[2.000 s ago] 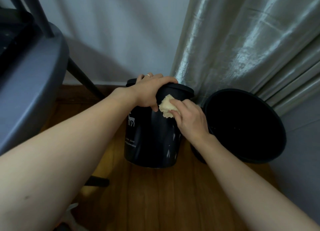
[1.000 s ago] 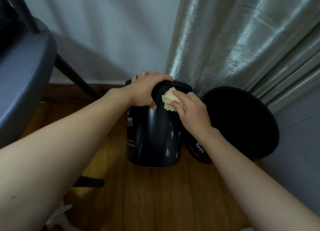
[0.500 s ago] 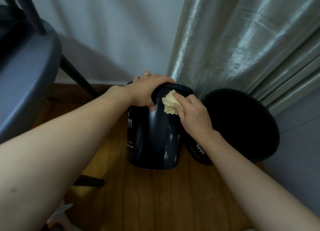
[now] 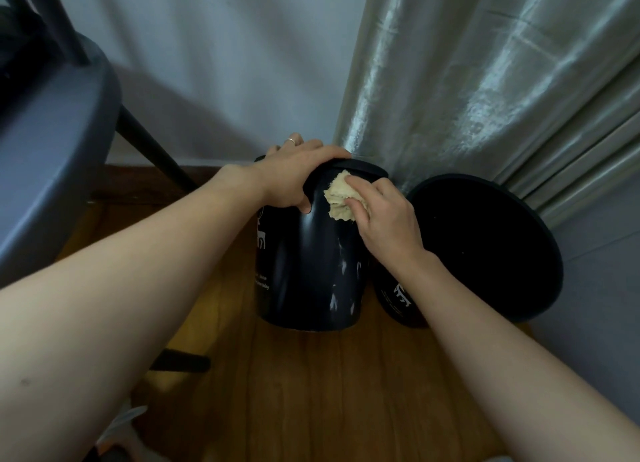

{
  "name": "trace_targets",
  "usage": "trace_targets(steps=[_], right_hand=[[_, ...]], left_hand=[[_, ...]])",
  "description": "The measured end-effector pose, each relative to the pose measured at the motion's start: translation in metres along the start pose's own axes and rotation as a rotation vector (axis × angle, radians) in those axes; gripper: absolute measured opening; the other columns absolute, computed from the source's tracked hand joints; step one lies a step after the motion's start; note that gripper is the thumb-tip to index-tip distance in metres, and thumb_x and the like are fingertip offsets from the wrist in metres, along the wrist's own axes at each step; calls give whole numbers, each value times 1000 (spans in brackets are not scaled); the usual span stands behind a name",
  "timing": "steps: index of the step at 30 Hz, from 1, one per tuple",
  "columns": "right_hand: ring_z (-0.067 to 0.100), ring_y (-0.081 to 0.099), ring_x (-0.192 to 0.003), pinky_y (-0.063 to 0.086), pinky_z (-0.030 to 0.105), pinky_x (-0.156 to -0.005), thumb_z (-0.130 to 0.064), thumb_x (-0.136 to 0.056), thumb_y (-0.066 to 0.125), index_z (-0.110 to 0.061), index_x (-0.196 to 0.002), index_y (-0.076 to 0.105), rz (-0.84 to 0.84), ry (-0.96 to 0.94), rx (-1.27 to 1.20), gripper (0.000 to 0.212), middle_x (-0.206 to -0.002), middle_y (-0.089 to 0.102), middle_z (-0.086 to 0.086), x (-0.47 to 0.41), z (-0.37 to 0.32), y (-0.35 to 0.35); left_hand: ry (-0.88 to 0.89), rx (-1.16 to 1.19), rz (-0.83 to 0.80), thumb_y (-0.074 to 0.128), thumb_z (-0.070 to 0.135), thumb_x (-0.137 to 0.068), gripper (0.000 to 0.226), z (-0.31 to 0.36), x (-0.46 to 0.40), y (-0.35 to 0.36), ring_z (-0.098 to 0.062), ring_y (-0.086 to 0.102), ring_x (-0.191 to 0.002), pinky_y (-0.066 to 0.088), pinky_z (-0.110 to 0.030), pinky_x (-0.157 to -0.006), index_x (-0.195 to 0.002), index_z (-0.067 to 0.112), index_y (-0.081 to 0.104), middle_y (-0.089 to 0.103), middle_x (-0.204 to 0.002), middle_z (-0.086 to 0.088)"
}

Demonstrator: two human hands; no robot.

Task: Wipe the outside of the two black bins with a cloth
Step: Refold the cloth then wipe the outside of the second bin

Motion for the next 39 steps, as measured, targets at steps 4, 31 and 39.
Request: trace_targets(steps=[4,31,39], right_hand=[[25,58,-77,51,34,-65,-22,-91,65,-15,-125,65,1,1,0,34,-90,56,8,3,3,1],[25,58,-77,52,37,-61,-32,-90,66,-18,-119,67,3,-52,40,33,-87,56,6,-7,3,-7],[22,56,-75,53,37,-55,-39,-90,53,-20,-118,67,-76,-166,35,36,-86,54,3,19,-6,0]], left_hand=[[6,-36,-2,77,11,-66,105,7,1,6,-29,31,-124,29,-57,-104,-147,42,18,35,-135,1],[12,-49,28,92,26,-51,119,6,1,12,-29,31,-127,21,-56,-109,-146,38,20,37,-134,0],[7,12,18,91,17,-49,114,5,1,10,-27,29,-129,15,-58,-113,-142,32,26,37,-137,1]])
Point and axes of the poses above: each hand's wrist, its own x-axis away from the middle knuckle, its own y-axis out of the palm, z = x × y, the point moved 6 cm from there along -x, towards the middle knuckle
